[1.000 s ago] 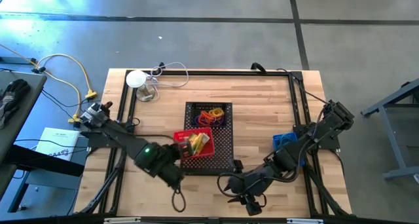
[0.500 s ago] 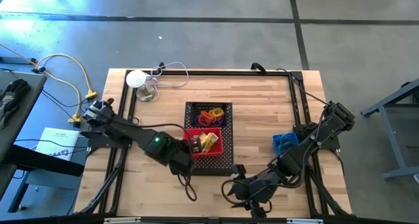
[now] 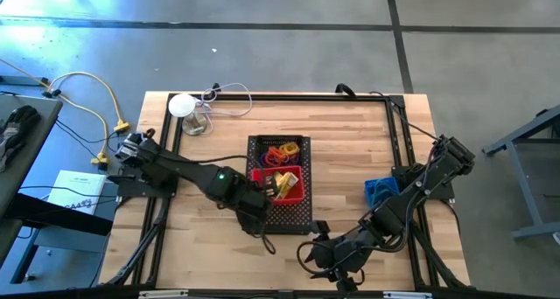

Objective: Pick & Place Office Desk Supplies
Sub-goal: Put the red bin on the shelf

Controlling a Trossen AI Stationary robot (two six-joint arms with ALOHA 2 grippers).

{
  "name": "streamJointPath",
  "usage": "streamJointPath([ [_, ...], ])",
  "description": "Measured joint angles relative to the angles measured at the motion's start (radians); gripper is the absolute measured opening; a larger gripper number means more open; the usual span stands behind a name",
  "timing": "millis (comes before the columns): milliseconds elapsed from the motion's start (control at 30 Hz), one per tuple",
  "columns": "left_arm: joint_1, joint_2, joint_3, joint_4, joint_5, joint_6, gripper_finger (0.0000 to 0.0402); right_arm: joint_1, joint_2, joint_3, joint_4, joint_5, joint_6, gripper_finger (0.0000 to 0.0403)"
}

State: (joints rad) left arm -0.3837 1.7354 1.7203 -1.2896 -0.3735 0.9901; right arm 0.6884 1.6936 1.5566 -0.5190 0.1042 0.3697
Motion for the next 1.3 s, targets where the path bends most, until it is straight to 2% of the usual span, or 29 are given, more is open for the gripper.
streamJointPath([
  [167,0.022,0.046,0.0,0.009,-0.057,0.008,0.0007,0.0,0.0,0.0,-0.001,-0.002,-0.016,0.0171],
  [300,0.023,0.057,0.0,0.006,-0.059,0.007,0.0007,-0.001,0.0,0.0,-0.006,-0.007,-0.026,0.0171],
  [533,-0.009,0.054,-0.001,0.006,-0.058,-0.048,0.0007,-0.001,0.0,0.0,-0.009,-0.009,-0.047,0.0171],
  [833,-0.048,0.052,-0.002,0.004,-0.109,-0.071,0.0011,-0.001,0.0,0.0,-0.018,-0.01,-0.061,0.0171],
  [1133,-0.054,0.052,-0.002,0.016,-0.123,-0.127,0.0081,-0.001,0.0,0.0,-0.018,-0.01,-0.061,0.0171],
  [1300,-0.074,0.052,-0.002,0.017,-0.245,-0.154,0.0119,-0.001,0.0,0.0,-0.018,-0.01,-0.06,0.0171],
])
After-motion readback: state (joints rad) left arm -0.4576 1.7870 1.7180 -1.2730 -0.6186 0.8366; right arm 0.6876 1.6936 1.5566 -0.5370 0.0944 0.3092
